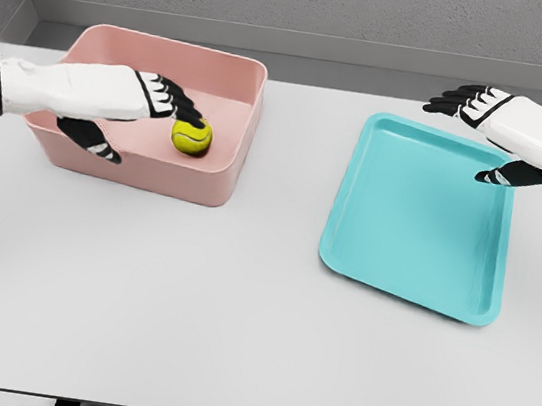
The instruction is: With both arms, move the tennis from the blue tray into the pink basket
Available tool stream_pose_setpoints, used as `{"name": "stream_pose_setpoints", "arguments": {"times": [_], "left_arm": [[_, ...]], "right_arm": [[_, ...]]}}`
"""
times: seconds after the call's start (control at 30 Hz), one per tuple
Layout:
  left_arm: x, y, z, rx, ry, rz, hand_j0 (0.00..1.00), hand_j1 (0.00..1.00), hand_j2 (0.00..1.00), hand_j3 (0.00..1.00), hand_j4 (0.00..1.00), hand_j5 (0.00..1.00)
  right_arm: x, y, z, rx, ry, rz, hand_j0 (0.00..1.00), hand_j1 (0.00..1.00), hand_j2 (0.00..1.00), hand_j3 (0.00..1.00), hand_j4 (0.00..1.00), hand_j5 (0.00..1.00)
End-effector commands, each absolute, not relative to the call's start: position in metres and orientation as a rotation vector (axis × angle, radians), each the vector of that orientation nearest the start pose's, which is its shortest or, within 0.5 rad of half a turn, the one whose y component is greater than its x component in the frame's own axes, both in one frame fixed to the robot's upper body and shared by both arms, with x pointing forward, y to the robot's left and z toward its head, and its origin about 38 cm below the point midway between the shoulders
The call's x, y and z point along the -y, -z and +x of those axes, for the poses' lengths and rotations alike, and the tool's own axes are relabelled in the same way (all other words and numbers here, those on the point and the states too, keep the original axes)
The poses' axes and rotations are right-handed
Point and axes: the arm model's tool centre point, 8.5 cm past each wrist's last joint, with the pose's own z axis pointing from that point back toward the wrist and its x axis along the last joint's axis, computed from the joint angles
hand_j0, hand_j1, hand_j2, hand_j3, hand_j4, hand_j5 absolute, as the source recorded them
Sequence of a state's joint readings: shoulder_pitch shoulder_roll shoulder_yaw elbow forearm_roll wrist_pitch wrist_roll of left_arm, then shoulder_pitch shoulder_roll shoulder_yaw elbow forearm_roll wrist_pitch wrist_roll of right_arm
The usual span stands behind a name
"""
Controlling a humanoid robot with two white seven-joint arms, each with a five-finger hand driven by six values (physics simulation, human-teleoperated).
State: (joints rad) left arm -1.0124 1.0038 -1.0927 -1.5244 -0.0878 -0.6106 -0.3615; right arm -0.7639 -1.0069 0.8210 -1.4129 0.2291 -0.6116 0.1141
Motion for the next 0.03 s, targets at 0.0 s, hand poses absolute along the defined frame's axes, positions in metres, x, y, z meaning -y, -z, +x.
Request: {"name": "stream_pose_setpoints", "arguments": {"times": [0.0], "left_arm": [[-0.3044,-0.2866,0.4141,-2.131,-2.931,-0.386,1.00,1.00,1.00,1.00,1.00,1.00]], "right_arm": [[0.3464,-0.2631,0.4359,1.703,-1.827,-0.520,1.00,1.00,1.00,1.00,1.00,1.00]]}}
